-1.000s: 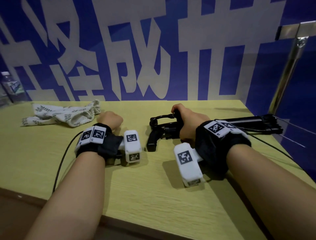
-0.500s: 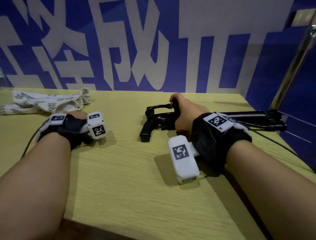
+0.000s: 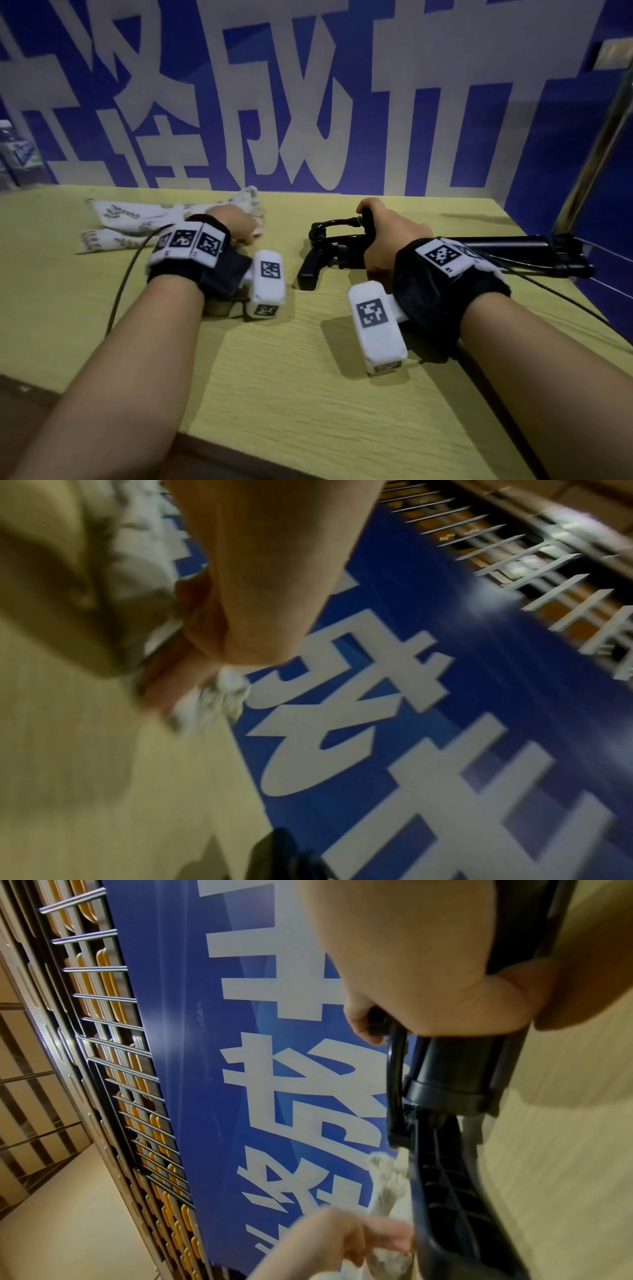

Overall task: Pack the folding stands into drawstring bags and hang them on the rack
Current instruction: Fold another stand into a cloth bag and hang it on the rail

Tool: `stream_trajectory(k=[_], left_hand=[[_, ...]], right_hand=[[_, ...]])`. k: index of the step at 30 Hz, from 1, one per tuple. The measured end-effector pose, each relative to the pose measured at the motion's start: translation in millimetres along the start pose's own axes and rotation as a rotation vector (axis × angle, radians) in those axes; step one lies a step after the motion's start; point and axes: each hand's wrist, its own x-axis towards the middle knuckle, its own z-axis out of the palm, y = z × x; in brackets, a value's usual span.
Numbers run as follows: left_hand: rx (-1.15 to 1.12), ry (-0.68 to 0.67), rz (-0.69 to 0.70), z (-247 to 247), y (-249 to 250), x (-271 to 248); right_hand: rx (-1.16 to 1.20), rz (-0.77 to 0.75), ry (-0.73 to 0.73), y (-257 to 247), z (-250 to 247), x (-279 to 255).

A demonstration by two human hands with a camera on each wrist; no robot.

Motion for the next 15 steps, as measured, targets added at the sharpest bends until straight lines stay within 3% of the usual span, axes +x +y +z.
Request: stream_trajectory(k=[1,3,6,8,10,15], left_hand=[[-0.167,-0.046,0.026,0.7,12.3,-7.0],[-0.354,-0.003,0.106,-0.3,35.1,-12.8],[-0.338,0.268,0.205,0.0,27.5,-14.4],[-0.375,0.349,0.225,3.7,23.2,-15.3],[-0.358,0.289,0.228,7.8,24.8,-14.4],[-0.222,-0.049,0.143,17.8,27.7,-17.0]], right_hand=[[0.005,0.018,0.010,-0.2,0.7,-0.6],[0.024,0.050,0.027,-0.4,0.6,-1.5],[0.040,0.081,0.036,1.8,-0.5,-2.4],[0.039,0.094,0.040,2.7,-0.5,-2.3],[0.020,0.102,0.055,3.1,0.1,-2.4],[0.007,0.084,0.062,2.1,-1.2,-3.2]])
